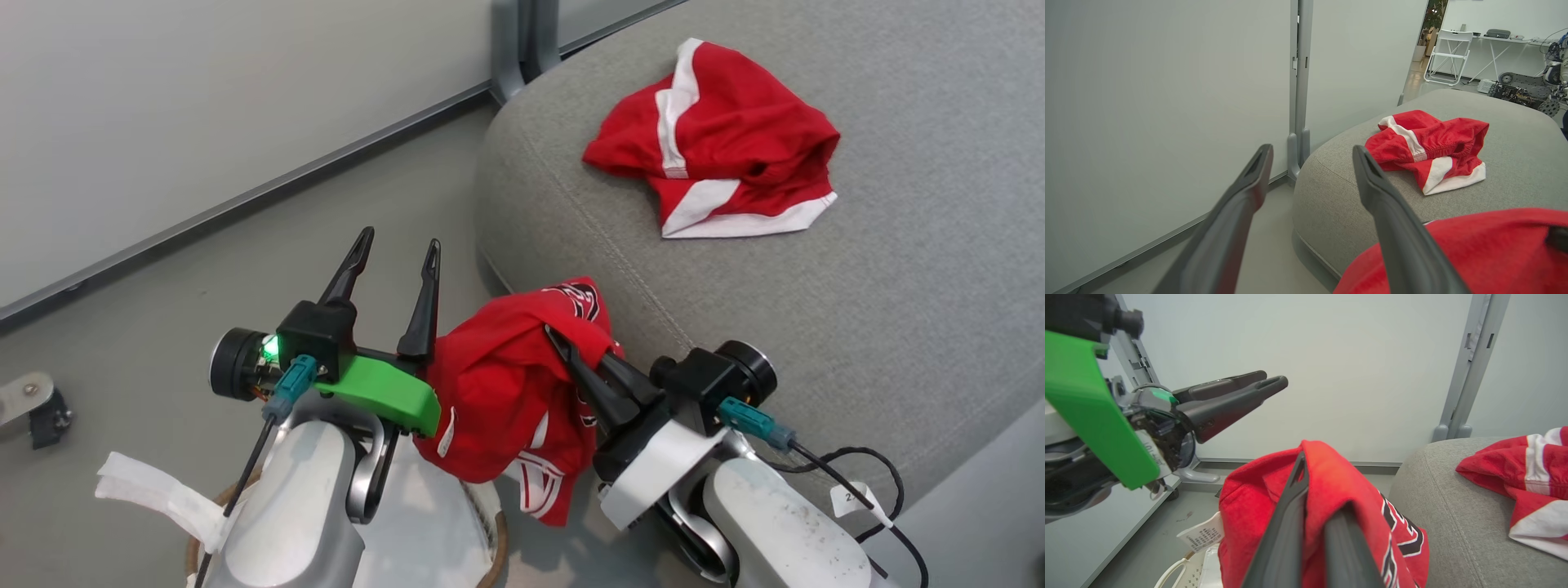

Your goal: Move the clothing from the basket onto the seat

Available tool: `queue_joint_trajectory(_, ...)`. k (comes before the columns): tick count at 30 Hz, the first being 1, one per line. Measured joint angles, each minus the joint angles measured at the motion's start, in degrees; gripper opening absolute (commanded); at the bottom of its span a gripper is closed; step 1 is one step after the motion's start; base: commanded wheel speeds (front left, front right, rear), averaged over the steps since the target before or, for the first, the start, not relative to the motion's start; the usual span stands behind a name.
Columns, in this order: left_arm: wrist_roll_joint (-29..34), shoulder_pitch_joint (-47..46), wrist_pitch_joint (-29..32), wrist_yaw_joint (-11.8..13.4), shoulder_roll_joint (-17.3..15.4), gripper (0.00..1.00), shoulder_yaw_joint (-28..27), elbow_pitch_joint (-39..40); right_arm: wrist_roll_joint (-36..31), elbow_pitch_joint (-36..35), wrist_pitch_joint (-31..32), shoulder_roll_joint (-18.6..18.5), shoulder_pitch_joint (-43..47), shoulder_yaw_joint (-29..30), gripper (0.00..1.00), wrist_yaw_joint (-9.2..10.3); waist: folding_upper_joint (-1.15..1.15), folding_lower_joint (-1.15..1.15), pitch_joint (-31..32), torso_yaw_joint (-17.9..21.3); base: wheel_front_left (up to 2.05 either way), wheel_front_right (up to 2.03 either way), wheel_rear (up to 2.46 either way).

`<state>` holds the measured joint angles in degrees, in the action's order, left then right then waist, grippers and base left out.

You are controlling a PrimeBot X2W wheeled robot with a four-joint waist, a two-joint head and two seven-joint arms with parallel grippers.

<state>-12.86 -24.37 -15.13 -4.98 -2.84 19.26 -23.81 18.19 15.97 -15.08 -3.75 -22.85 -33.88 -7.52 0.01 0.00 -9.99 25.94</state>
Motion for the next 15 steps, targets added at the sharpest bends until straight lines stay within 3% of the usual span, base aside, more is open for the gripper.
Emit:
queue_joint_trajectory(5, 0.76, -0.07, 0.00, -0.56, 0.05, 1.00, -0.04, -0.36, -0.64, -2.78, 0.00, -1.04, 0.43, 3.41, 0.00, 0.00, 0.00, 0.00, -0.89, 3.98, 0.00, 0.00, 0.00)
queue_joint_trajectory(10, 1.44, -1.07, 0.00, -1.03, 0.07, 1.00, 0.55, -0.91, -2.40, -5.16, 0.01, -3.60, -1.97, 7.13, 0.00, 0.00, 0.00, 0.00, -2.85, 4.98, 0.00, 0.00, 0.00)
queue_joint_trajectory(15, 2.42, -2.11, 0.00, -1.16, 0.05, 1.00, 0.64, -1.29, -3.89, -7.20, 0.00, -7.84, -9.84, 10.99, 0.00, 0.00, 0.00, 0.00, -5.18, 5.36, 0.00, 0.00, 0.00)
